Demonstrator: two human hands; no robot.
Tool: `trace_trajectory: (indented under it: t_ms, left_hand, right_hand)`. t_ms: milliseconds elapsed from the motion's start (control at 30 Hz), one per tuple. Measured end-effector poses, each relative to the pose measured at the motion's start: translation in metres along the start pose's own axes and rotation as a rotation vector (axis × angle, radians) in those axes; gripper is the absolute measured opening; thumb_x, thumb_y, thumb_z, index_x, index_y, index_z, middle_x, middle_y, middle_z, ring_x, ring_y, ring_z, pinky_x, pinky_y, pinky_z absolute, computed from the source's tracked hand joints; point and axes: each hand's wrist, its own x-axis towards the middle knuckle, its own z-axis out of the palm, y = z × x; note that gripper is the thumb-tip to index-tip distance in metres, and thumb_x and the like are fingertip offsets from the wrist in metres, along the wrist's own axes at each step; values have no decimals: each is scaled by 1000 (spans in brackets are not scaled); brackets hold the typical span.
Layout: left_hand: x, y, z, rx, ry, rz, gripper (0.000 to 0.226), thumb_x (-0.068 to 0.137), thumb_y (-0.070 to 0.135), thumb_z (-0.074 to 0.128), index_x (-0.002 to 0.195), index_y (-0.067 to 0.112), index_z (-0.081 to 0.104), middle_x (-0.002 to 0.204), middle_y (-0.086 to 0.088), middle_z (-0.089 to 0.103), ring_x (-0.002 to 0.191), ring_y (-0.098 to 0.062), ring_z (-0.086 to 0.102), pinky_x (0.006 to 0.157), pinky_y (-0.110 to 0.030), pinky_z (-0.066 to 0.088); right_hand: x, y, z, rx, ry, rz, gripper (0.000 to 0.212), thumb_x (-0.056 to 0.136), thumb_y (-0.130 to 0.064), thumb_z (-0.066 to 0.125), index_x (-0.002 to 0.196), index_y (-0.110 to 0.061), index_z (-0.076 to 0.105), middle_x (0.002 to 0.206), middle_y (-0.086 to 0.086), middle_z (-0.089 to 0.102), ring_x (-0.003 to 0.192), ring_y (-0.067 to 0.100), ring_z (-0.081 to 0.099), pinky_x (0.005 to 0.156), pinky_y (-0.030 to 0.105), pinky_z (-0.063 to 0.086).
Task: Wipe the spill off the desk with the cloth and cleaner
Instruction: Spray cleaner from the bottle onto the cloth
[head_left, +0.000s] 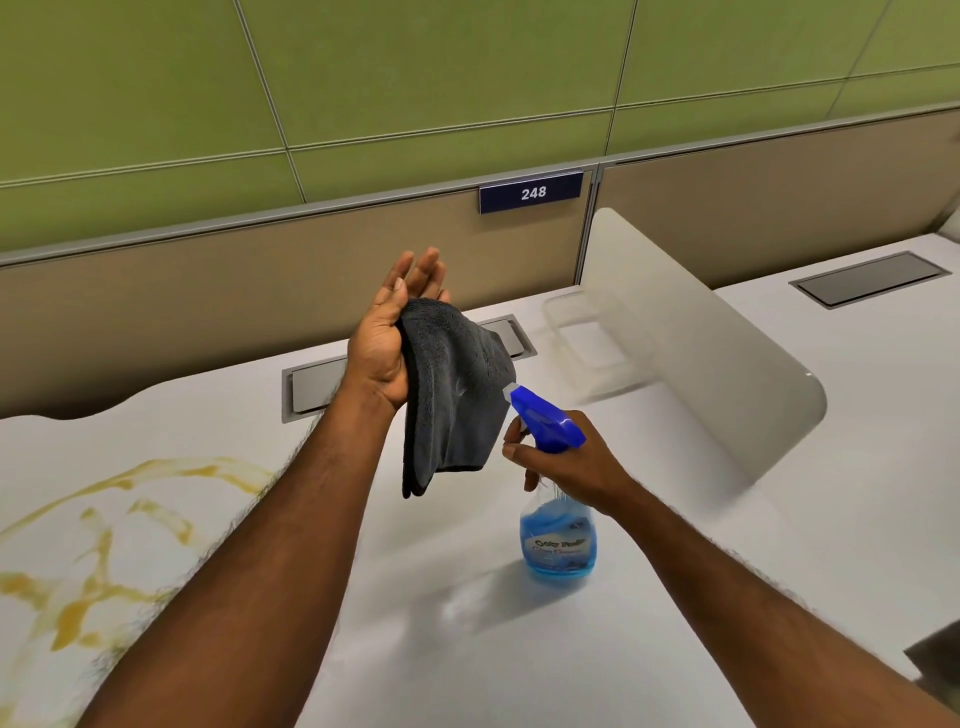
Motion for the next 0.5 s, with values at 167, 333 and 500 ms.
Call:
trace_trajectory:
  t_ms: [167,333,500]
  left_hand:
    - [5,4,3,-10,-1,9,28,103,12,29,118,16,53,111,0,73,112,-15,65,104,-35,44]
    - [6,4,4,-23,2,12,28,103,12,29,117,16,53,112,0,73,113,-16,64,104,-35,44]
    - [11,4,4,-70,-23,-4,29,102,12,29,119,15,53,114,-1,72,114,-17,65,100,-36,46]
  right_hand:
    - [2,8,-5,-71,39,49,19,84,-14,73,98,-11,61,78,2,65,61,14,65,62,22,54]
    - [-2,9,-9,-91,60,-27,15,82,-11,74,93,-12,63,80,4,66,62,10,64,58,19,53]
    - [-3,12,-23,-26,36,-72,22,79,-14,71,98,-21,62,85,-14,69,64,15,67,61,22,55]
